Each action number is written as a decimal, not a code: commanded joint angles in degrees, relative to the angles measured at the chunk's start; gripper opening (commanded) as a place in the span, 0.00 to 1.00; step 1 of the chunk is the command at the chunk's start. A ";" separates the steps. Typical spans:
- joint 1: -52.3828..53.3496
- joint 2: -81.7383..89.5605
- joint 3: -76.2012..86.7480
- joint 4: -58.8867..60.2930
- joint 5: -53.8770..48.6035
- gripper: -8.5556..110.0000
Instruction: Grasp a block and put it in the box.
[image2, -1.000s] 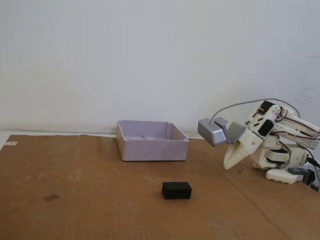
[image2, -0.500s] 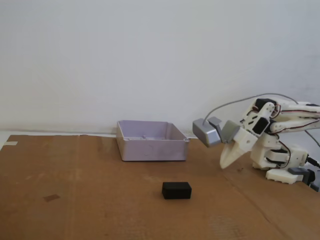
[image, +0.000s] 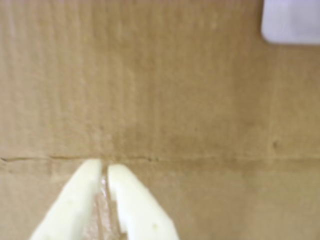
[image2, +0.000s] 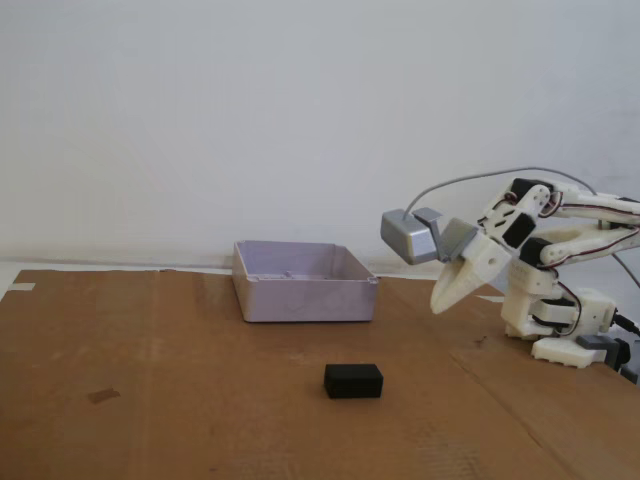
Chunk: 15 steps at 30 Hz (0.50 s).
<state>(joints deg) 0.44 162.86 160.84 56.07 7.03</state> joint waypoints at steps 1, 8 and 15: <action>-2.64 -0.44 -6.06 -7.47 -0.18 0.07; -6.68 -9.84 -8.35 -17.49 0.18 0.07; -10.81 -22.06 -12.22 -28.74 -0.09 0.07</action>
<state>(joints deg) -8.96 143.44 156.53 33.75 7.12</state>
